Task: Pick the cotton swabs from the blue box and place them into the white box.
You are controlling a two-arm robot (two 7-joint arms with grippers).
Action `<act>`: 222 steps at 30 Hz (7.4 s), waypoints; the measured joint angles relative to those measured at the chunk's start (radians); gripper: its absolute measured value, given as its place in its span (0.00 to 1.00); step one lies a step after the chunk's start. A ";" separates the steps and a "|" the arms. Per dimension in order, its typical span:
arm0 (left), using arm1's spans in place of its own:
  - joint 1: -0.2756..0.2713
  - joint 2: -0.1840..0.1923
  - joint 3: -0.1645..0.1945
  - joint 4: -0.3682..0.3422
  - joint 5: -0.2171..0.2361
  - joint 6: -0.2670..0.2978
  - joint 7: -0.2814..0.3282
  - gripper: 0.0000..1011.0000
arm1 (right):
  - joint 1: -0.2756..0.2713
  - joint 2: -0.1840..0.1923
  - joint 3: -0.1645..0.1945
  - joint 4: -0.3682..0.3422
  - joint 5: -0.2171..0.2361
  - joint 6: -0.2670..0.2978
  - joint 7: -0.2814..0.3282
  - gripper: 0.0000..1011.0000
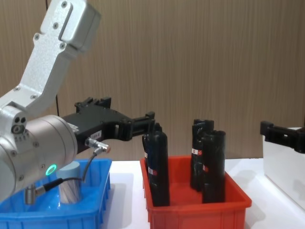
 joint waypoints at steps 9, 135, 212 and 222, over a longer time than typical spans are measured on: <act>0.001 0.000 0.000 -0.001 0.000 0.000 0.002 0.99 | -0.001 -0.001 0.001 -0.001 0.000 0.000 0.000 0.99; 0.001 0.000 -0.001 0.000 -0.001 0.000 0.002 0.99 | 0.815 -0.221 -0.030 1.301 0.059 -0.329 0.708 0.99; 0.001 0.000 -0.001 0.000 -0.001 0.000 0.001 0.99 | 0.503 -0.116 0.034 0.483 0.038 -0.043 0.278 0.42; 0.001 0.000 -0.001 0.000 -0.001 0.000 0.001 0.99 | 0.451 -0.087 0.054 0.352 0.018 0.007 0.180 0.42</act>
